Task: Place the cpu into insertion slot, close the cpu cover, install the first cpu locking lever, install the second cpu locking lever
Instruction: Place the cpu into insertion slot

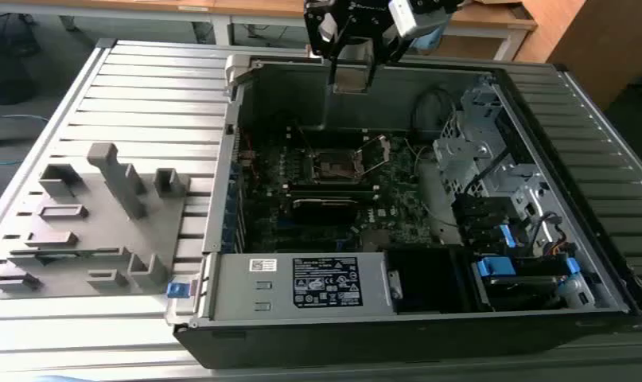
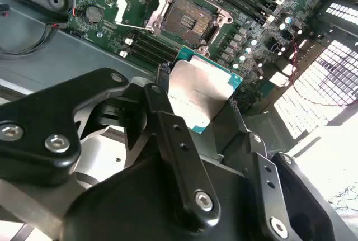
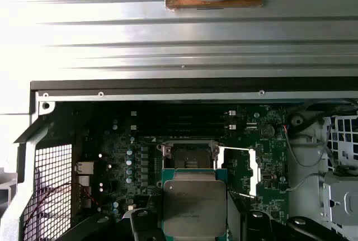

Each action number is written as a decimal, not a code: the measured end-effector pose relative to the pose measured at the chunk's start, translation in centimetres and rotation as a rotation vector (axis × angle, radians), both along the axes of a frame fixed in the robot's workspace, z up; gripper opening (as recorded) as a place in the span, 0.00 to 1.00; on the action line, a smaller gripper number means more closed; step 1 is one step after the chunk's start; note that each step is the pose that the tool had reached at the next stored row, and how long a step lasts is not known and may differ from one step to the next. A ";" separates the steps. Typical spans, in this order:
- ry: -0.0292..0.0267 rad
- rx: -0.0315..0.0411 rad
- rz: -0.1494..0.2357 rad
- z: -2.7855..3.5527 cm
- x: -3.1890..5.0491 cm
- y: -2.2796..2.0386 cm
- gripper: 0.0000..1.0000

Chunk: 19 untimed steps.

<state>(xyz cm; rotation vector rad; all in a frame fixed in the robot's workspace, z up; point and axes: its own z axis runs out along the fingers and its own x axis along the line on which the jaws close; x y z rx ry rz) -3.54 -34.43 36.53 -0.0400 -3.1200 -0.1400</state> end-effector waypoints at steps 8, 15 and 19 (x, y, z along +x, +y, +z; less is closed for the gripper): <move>0.0000 0.0001 0.000 -0.09 0.00 0.00 0.54; 0.0000 0.0001 0.000 -0.16 0.00 0.00 0.54; 0.0000 0.0000 0.000 -0.25 0.00 0.00 0.54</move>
